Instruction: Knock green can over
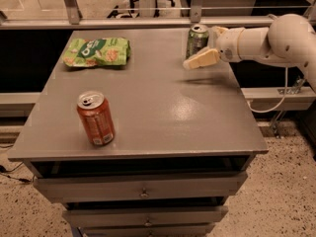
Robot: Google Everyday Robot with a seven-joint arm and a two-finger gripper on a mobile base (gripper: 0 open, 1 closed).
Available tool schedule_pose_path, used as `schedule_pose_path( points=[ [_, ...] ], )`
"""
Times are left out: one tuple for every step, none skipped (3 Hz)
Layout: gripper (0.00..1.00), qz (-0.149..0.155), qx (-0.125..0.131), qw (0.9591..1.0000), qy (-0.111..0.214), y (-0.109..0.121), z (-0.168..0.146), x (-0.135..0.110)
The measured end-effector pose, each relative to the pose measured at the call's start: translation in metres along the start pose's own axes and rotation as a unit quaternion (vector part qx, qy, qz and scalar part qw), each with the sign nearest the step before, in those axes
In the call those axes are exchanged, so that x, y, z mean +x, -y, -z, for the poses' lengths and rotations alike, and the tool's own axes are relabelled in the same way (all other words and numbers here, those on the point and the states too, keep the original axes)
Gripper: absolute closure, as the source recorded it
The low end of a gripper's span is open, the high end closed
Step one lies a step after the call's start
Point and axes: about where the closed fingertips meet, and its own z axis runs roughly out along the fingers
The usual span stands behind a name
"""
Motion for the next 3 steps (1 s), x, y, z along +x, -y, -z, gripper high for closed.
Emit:
schedule_pose_path(
  points=[
    [0.0,-0.004,-0.011,0.9996,0.027,0.005,-0.014,-0.002],
    [0.18,-0.027,-0.03,0.9986,0.035,-0.003,-0.026,-0.005],
    [0.49,-0.049,-0.04,0.9972,0.041,-0.012,-0.028,-0.006]
  ],
)
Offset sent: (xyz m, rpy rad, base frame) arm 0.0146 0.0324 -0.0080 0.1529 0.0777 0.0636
